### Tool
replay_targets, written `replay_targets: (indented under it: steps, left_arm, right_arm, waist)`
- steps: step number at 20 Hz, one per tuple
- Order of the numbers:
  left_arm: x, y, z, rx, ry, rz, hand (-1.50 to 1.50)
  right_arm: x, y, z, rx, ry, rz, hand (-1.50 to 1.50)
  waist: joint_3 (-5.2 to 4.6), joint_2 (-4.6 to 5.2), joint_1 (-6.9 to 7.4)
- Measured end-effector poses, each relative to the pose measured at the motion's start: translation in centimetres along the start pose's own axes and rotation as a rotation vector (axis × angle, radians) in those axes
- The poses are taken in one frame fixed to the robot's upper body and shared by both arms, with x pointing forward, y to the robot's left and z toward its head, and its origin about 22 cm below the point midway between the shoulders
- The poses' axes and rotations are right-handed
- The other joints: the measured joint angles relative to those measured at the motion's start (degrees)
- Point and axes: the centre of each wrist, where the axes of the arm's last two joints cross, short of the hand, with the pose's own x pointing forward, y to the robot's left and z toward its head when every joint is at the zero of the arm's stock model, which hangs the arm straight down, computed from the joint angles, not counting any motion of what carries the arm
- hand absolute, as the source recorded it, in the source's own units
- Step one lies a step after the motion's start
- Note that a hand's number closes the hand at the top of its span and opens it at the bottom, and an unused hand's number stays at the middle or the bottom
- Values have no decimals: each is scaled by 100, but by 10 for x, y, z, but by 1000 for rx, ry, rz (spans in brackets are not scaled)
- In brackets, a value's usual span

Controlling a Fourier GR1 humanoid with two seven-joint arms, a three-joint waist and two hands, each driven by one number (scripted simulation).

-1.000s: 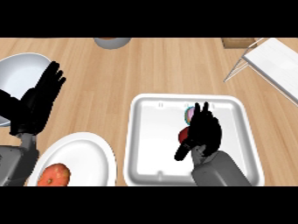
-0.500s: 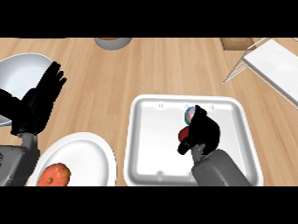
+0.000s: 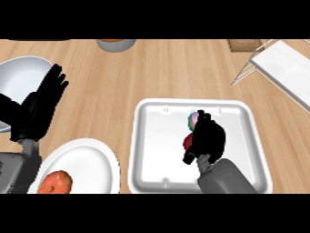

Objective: Pick the tomato from the tray and place it in the tiered shelf

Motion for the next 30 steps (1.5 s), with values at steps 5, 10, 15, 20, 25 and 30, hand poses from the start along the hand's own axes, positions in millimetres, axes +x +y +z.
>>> replay_targets:
  steps: [5,10,15,20,25,30]
  left_arm:
    - [0,0,-1,-1,4,4,0]
    - [3,7,-1,15,15,8,0]
    - [1,12,3,31,18,5,0]
    - [-5,16,8,33,13,7,0]
    - [-5,13,6,27,5,0,0]
    - [0,13,4,22,-2,-1,0]
  right_arm:
    - [0,23,55,36,-412,131,150]
    - [-32,29,115,82,-738,107,150]
    - [-57,-4,148,21,-872,-135,150]
    - [-88,-66,182,-116,-921,-360,150]
    - [-97,-86,173,-220,-841,-385,150]
    - [-103,-110,153,-353,-745,-347,150]
  waist:
    - [-5,-48,-10]
    - [33,-37,-114]
    - [55,-4,-171]
    - [55,15,-196]
    - [53,56,-144]
    - [52,71,-116]
